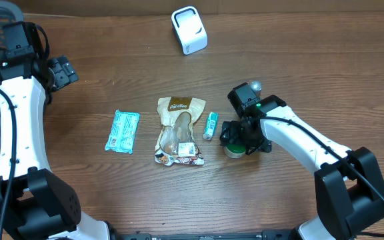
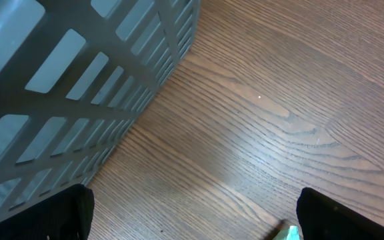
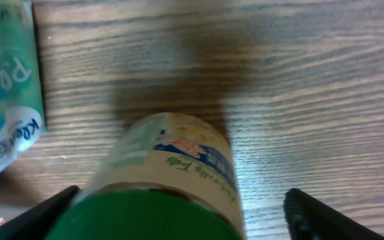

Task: Scan the item barcode

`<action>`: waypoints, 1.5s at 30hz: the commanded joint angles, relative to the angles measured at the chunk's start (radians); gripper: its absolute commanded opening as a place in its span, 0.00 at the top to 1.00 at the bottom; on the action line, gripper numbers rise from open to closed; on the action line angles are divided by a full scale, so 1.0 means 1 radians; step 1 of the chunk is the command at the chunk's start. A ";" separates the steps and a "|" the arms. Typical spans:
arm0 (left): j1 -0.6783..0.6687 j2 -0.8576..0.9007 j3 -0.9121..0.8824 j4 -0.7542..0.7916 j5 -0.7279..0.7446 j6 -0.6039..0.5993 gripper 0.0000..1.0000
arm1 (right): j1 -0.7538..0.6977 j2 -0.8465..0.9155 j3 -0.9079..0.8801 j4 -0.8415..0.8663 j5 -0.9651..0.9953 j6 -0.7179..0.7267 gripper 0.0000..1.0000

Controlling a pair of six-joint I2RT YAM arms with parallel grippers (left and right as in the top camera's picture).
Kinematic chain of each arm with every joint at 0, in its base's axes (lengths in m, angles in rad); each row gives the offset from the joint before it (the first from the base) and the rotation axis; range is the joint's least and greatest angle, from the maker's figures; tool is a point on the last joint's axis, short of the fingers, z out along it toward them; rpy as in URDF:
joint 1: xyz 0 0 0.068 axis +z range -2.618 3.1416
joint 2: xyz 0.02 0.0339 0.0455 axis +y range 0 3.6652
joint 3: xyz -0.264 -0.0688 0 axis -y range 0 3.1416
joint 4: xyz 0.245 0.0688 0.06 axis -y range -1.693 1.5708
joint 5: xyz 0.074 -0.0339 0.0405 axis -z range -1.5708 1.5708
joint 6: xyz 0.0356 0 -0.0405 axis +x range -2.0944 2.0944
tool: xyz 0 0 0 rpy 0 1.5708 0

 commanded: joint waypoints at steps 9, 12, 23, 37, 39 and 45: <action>0.009 -0.009 0.018 0.005 -0.013 0.012 0.00 | 0.000 -0.005 -0.002 0.019 -0.002 0.002 0.19; 0.009 -0.009 0.018 0.005 -0.013 0.012 0.00 | 0.000 -0.005 -0.002 0.014 -0.002 0.005 0.21; 0.010 -0.009 0.018 0.005 -0.013 0.012 0.00 | 0.005 -0.004 -0.002 0.010 -0.002 0.004 0.21; 0.010 -0.009 0.018 0.005 -0.013 0.012 0.00 | 0.057 -0.004 -0.004 0.029 0.087 0.001 0.20; 0.010 -0.009 0.018 0.005 -0.013 0.012 0.00 | 0.057 -0.004 -0.004 0.029 0.086 0.001 0.20; 0.010 -0.009 0.018 0.005 -0.013 0.011 0.00 | 0.059 -0.003 -0.004 0.029 0.085 0.001 0.20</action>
